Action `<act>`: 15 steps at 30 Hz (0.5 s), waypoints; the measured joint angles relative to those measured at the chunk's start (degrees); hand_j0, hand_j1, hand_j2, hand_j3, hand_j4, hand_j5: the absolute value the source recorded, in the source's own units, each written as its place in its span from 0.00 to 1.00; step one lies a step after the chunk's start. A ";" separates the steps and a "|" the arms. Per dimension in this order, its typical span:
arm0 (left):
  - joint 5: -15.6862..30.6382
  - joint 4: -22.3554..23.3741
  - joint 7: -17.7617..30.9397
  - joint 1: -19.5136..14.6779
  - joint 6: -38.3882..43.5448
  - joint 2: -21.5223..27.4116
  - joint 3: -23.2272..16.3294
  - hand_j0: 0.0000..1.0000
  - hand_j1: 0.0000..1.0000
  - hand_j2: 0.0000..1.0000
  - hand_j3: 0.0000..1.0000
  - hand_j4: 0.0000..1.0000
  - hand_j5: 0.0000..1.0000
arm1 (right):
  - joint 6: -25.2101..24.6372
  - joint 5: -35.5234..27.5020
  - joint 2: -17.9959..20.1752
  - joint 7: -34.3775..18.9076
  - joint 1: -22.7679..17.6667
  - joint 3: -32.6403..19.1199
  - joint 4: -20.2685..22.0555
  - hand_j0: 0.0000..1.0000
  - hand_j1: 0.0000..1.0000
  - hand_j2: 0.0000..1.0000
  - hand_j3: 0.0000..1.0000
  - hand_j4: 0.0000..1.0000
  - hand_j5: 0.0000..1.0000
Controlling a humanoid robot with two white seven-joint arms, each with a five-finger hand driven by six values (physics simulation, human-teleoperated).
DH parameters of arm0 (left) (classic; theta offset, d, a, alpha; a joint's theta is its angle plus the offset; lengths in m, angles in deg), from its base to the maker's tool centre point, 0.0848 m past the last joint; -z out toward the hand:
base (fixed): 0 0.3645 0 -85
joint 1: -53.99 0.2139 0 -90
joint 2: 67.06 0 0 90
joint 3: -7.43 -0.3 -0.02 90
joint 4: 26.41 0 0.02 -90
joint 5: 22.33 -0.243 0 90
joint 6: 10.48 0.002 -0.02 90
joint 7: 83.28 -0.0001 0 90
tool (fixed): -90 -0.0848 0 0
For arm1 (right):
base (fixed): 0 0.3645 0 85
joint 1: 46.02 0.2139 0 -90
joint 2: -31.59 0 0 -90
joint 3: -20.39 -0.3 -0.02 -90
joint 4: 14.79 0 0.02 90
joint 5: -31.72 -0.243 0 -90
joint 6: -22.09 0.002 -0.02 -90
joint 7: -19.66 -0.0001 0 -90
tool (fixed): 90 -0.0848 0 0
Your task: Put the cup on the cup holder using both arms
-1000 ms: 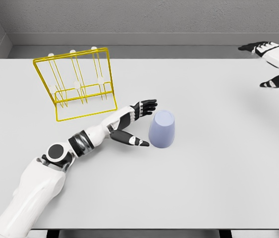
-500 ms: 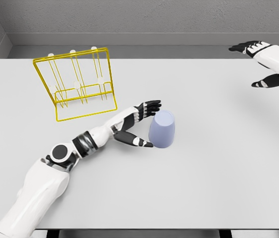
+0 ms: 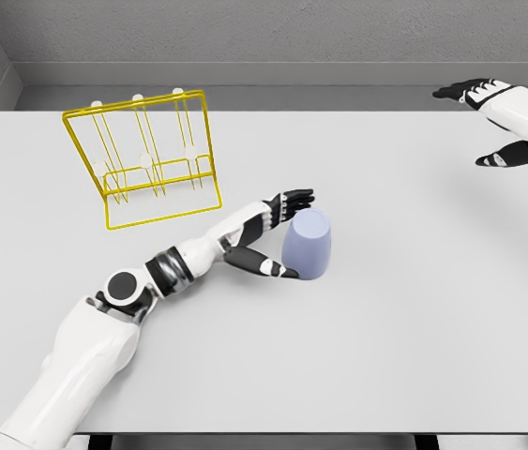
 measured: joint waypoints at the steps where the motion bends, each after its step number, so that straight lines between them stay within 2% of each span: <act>1: -0.04 0.01 0.00 0.00 0.00 -0.10 0.00 1.00 1.00 1.00 1.00 1.00 1.00 | 0.00 0.00 0.00 -0.01 0.00 0.00 0.00 1.00 1.00 1.00 1.00 1.00 1.00; 15: -0.77 0.09 0.00 0.09 -0.06 -1.13 -0.09 1.00 1.00 1.00 1.00 1.00 1.00 | 0.00 -0.01 0.00 -0.03 0.00 0.05 -0.52 1.00 1.00 1.00 1.00 1.00 1.00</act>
